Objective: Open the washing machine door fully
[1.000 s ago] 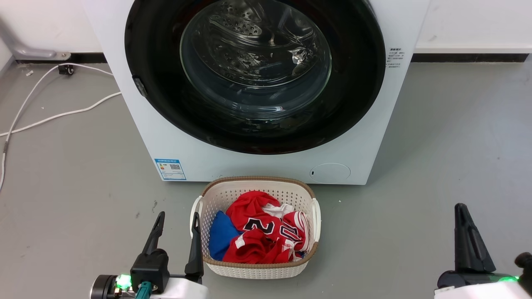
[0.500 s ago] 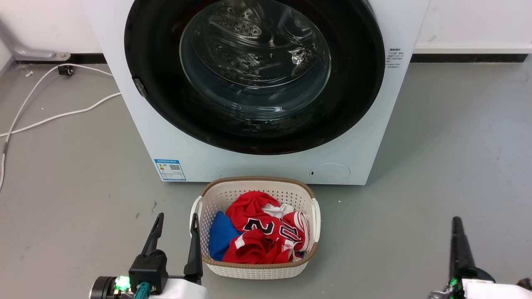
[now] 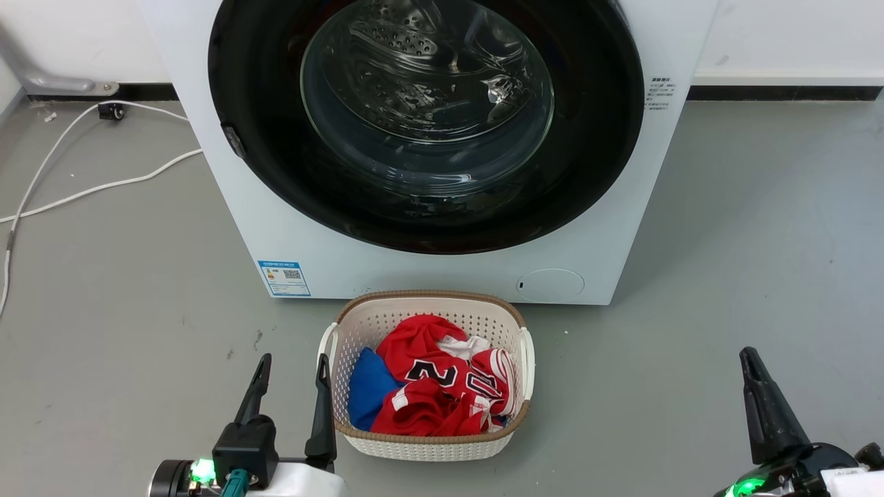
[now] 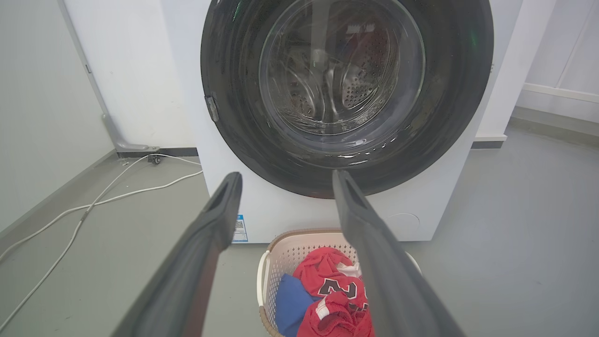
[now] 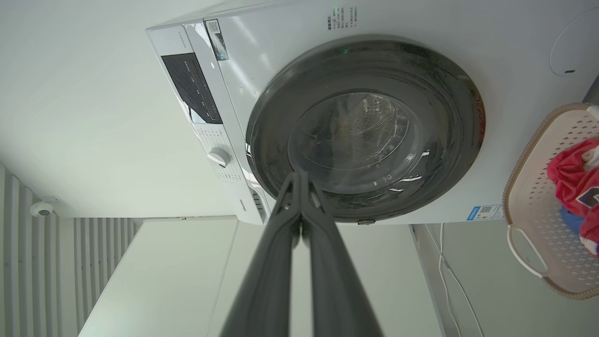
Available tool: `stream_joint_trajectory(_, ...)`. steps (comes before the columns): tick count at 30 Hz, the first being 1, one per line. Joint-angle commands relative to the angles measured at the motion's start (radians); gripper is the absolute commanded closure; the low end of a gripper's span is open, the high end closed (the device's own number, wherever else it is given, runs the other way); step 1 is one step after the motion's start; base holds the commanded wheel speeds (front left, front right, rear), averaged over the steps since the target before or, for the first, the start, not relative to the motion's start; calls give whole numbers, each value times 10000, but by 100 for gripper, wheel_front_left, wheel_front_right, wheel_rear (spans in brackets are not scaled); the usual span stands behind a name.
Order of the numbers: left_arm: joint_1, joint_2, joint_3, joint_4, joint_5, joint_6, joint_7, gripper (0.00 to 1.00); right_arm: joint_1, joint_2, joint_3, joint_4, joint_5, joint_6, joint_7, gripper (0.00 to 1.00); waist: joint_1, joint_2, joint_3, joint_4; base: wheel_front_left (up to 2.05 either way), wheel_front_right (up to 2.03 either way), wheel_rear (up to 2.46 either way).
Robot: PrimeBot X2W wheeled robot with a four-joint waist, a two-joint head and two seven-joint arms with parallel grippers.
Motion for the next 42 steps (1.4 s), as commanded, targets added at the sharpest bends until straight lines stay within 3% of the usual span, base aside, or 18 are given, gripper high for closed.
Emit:
stream_joint_trajectory(1, 96, -15, -2, -36, 23, 36, -27, 0, 127, -14, -69, -91, -55, 4, 168, 100, 0, 0, 6, 2, 0, 0, 0)
stream_joint_trajectory(14, -195, -16, 4, -143, 76, 47, -27, 0, -283, 54, -539, 39, -344, 4, 556, 100, 0, 0, 387, 68, 0, 0, 0)
stream_joint_trajectory(20, -587, -15, 25, -269, 171, -13, -27, 0, -1509, -14, -1480, 765, -170, 4, 666, 100, 0, 0, 947, 154, 0, 0, 0)
stream_joint_trajectory(30, -1718, -18, -162, -677, 289, -19, -27, 0, -5110, -1321, -2926, 2636, 296, 4, 1418, 100, 0, 0, 2596, 433, 0, 0, 0)
stream_joint_trajectory(42, -2758, -17, -289, -882, 293, -109, -27, 0, -9161, -2871, -2208, 4788, -253, 4, 2193, 100, 0, 0, 4392, 593, 0, 0, 0)
